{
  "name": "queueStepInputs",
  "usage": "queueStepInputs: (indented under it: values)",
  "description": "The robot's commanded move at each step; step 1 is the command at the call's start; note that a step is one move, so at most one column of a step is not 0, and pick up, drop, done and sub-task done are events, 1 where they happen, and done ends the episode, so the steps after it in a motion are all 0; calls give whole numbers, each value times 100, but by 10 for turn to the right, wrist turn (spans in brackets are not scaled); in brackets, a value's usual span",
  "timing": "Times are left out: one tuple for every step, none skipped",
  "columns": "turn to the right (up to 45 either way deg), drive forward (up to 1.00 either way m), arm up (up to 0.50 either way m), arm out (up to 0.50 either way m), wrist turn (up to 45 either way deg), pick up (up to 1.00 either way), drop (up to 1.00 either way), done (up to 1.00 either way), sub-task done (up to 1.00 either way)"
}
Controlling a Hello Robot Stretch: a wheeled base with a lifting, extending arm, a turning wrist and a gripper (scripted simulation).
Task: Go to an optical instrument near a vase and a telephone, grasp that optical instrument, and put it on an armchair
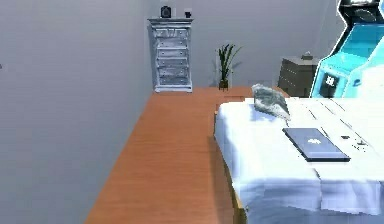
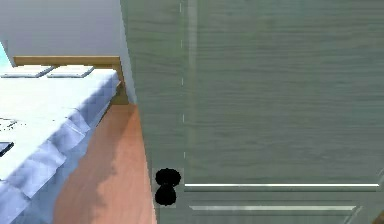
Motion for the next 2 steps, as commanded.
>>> queueStepInputs:
  values:
    - [0, 15, 0, 0, 0, 0, 0, 0, 0]
    - [450, 0, 0, 0, 0, 0, 0, 0, 0]
